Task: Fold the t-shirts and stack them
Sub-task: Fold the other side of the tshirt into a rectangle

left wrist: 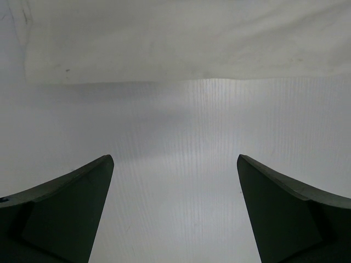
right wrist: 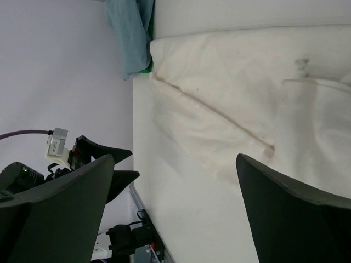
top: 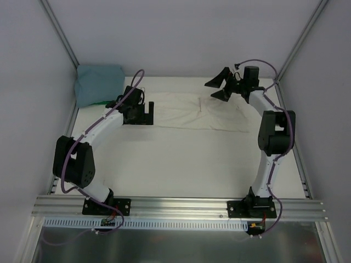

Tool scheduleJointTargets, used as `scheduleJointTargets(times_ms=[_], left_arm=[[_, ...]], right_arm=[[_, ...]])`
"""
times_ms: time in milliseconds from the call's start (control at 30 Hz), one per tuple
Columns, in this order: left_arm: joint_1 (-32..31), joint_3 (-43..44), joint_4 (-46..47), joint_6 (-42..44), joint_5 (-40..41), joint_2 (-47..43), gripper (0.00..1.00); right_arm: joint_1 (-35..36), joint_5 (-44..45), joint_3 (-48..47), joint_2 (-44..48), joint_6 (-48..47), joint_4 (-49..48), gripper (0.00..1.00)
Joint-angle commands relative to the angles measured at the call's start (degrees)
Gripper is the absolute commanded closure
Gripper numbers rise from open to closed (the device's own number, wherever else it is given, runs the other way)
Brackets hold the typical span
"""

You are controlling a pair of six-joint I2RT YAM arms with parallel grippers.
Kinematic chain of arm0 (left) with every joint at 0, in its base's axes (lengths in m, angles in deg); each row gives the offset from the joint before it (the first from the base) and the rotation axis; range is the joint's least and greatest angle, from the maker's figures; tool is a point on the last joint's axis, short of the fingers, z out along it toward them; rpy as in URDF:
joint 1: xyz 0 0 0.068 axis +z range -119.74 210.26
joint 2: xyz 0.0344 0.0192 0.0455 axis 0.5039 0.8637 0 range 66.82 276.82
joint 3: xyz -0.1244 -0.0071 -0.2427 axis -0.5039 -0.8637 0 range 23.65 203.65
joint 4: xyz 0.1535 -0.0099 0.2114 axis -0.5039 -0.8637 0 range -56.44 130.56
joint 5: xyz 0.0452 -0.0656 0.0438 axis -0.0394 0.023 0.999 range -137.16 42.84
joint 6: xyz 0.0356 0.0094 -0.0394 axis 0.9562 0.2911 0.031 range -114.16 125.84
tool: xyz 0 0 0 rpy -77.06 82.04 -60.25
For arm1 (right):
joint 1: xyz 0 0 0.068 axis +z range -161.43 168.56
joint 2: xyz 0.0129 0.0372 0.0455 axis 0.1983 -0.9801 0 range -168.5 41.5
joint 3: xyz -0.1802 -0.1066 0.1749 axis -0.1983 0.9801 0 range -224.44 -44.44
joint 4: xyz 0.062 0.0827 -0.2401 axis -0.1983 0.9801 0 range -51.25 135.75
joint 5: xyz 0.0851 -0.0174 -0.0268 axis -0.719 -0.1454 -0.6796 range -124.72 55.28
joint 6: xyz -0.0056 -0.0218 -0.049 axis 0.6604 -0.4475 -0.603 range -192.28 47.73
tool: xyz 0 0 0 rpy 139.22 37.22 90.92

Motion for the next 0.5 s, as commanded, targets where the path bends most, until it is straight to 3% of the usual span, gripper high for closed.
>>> scheduleJointTargets(times_ms=[0, 200, 333, 467], left_arm=[[0.21, -3.25, 2.41, -1.29, -2.75, -7.07, 0.01], [-0.58, -8.27, 5.57, -2.17, -8.99, -16.12, 0.02], [-1.1, -10.56, 5.93, -2.61, -16.72, -21.58, 0.01], [-1.46, -12.67, 5.14, -3.05, -20.25, -25.01, 0.02]], right_arm=[[-0.02, 4.39, 1.05, 14.1, -13.73, 12.79, 0.01], [0.07, 15.99, 4.56, 20.19, -22.61, 29.41, 0.0], [-0.1, 24.25, 10.54, 20.2, -24.3, 34.18, 0.0], [-0.8, 26.38, 13.97, 16.6, -24.56, 36.11, 0.0]])
